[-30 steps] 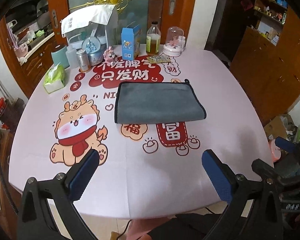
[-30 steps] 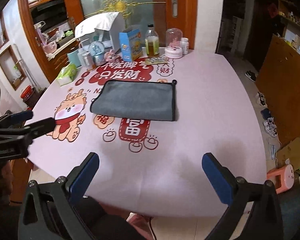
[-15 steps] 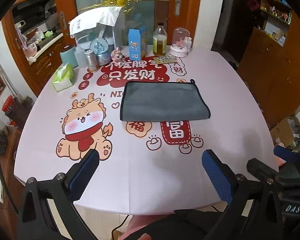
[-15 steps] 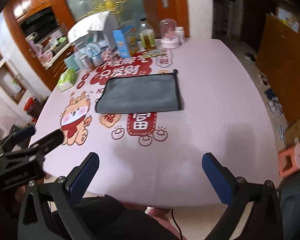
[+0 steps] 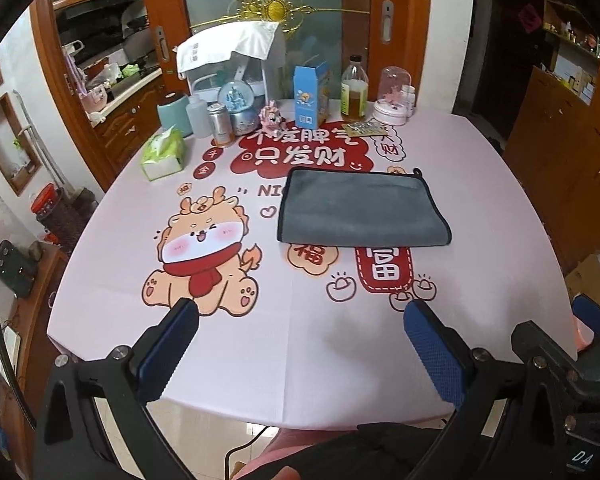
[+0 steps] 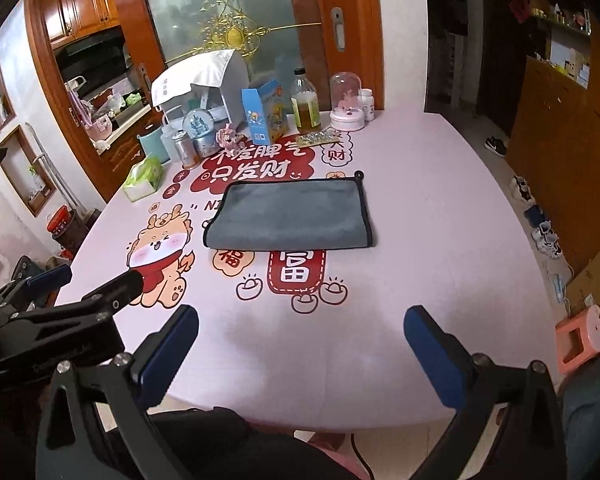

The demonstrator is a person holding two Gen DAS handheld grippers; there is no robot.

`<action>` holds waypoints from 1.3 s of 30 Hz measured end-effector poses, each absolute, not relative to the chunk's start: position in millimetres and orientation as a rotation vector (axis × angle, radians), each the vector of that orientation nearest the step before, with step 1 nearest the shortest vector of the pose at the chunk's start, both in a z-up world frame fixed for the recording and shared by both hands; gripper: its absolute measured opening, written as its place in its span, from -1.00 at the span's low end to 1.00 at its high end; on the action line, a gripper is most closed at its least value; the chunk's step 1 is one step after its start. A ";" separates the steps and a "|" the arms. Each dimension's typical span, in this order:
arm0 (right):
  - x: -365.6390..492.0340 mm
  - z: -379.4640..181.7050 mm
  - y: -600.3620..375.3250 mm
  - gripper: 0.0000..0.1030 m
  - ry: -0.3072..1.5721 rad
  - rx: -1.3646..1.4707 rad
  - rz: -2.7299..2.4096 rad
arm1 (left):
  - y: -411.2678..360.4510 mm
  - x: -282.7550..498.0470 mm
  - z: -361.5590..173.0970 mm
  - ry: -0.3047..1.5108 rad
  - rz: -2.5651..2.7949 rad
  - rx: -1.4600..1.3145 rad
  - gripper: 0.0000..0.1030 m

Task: Fold towel

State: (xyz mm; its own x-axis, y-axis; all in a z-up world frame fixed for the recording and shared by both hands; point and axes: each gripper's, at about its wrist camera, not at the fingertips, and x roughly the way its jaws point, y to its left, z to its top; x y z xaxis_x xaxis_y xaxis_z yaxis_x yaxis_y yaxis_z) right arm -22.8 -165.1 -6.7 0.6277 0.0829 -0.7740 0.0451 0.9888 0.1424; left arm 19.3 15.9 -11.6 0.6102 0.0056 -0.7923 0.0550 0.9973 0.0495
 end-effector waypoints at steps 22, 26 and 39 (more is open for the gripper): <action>-17.2 -5.2 -158.7 1.00 0.868 0.157 0.025 | 13.4 22.2 -7.2 0.872 -0.003 0.078 0.98; -14.3 -5.5 -163.6 1.00 0.877 0.162 0.023 | 10.1 22.9 -7.8 0.875 -0.006 0.077 0.98; -11.0 -11.1 -175.3 1.00 0.898 0.170 0.021 | -1.6 26.3 -10.3 0.888 -0.012 0.086 0.98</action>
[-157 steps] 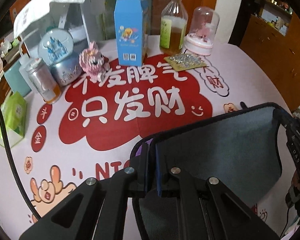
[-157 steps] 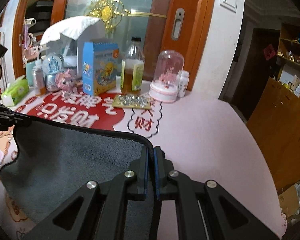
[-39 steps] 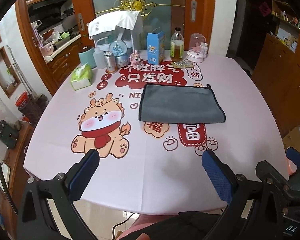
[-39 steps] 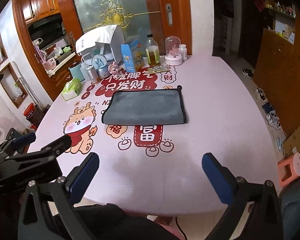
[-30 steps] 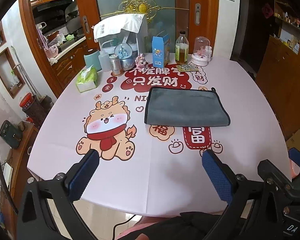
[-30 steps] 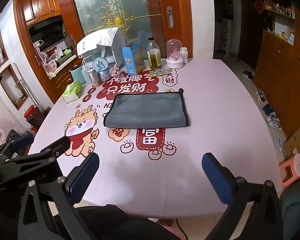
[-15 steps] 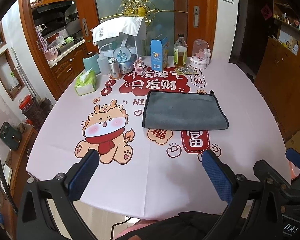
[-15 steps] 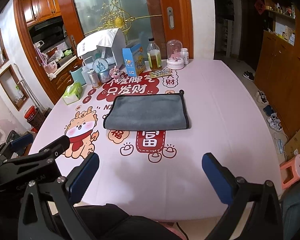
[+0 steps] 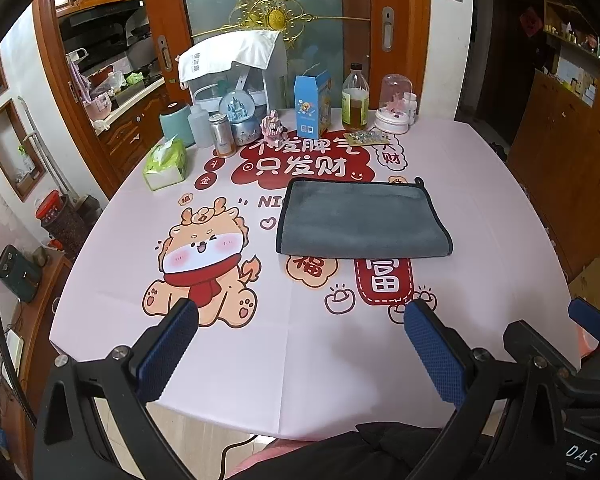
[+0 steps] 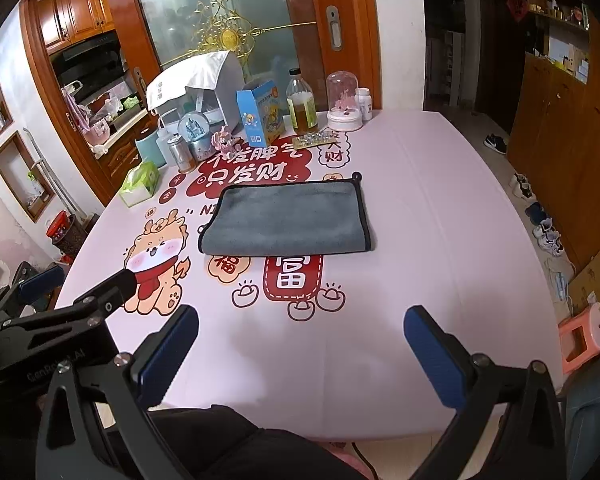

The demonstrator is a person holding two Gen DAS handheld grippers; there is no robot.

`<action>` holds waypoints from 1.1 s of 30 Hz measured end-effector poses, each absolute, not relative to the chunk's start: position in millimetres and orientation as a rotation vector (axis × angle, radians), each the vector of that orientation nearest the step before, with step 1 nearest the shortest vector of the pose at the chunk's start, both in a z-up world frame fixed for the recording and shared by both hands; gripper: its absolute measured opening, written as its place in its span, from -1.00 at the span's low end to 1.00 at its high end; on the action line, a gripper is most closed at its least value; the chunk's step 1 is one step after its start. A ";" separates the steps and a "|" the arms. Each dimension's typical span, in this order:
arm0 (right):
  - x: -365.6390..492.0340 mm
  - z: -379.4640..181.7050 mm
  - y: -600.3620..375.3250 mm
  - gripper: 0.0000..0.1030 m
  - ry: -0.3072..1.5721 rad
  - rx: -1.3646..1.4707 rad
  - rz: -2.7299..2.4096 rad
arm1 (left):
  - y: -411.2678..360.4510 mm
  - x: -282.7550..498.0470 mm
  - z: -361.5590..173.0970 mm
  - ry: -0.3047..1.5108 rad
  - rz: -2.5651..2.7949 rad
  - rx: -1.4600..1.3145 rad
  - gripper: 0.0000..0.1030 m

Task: Fold towel

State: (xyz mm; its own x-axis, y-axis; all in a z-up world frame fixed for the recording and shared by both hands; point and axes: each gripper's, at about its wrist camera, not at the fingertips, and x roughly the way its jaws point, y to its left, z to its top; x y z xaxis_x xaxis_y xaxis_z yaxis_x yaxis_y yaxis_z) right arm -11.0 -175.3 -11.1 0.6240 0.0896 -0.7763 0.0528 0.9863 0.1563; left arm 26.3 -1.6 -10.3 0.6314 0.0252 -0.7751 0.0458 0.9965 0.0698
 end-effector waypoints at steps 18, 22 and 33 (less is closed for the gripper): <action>-10.5 -11.7 -176.7 1.00 0.899 0.173 0.021 | -4.8 26.9 -12.4 0.891 -0.014 0.086 0.98; -10.3 -11.7 -176.6 1.00 0.900 0.173 0.021 | -5.4 27.2 -12.4 0.891 -0.013 0.086 0.98; -9.6 -11.4 -176.7 1.00 0.901 0.173 0.022 | -5.3 27.4 -12.0 0.891 -0.012 0.086 0.98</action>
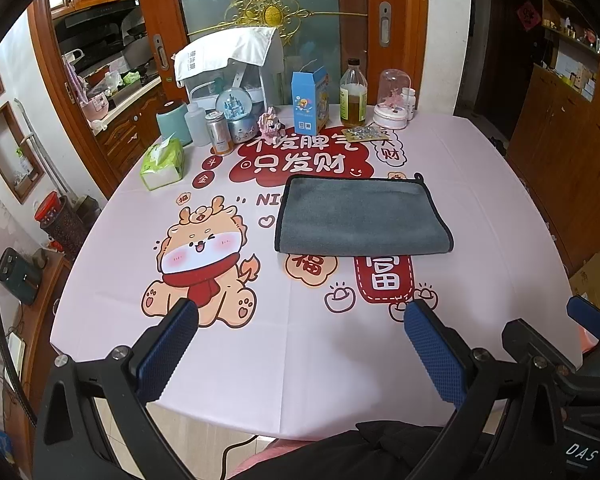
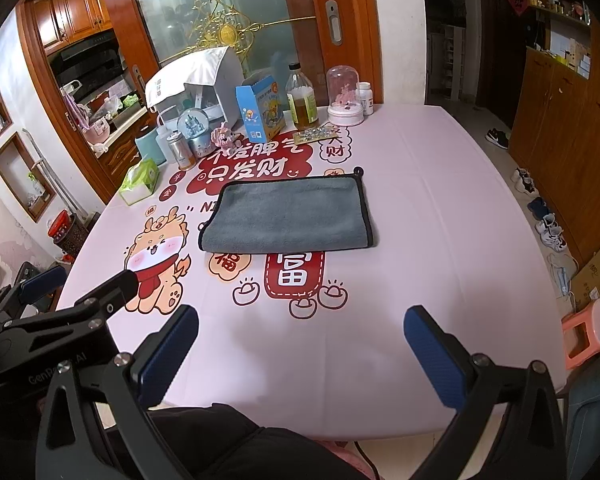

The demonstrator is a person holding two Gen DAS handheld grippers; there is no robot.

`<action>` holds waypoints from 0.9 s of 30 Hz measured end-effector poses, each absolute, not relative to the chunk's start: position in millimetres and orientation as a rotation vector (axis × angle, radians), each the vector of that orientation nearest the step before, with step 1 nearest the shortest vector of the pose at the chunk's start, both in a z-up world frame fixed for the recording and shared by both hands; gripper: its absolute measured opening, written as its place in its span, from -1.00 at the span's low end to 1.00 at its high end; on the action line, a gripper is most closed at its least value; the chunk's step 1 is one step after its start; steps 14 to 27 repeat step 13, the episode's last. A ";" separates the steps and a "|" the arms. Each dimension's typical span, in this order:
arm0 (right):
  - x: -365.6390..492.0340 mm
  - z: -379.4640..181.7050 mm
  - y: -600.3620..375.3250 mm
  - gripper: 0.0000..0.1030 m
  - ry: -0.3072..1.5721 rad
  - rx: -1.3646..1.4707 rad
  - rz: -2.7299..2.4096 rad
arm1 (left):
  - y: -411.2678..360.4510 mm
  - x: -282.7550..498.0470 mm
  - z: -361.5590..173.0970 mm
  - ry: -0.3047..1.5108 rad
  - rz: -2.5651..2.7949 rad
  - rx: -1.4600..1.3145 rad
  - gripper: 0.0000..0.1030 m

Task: Fold towel

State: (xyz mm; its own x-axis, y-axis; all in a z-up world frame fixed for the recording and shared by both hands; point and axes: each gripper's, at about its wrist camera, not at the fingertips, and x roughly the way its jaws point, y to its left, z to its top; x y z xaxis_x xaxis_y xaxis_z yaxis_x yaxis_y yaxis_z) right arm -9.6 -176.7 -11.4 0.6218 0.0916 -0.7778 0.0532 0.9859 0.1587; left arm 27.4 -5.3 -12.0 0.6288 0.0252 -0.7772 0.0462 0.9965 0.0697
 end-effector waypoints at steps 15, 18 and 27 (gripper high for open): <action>-10.9 -12.6 -178.4 1.00 0.905 0.177 0.020 | -5.7 27.3 -13.1 0.894 -0.014 0.088 0.98; -10.9 -12.6 -178.4 1.00 0.905 0.177 0.020 | -5.7 27.3 -13.1 0.894 -0.014 0.088 0.98; -10.9 -12.6 -178.4 1.00 0.905 0.177 0.020 | -5.7 27.3 -13.1 0.894 -0.014 0.088 0.98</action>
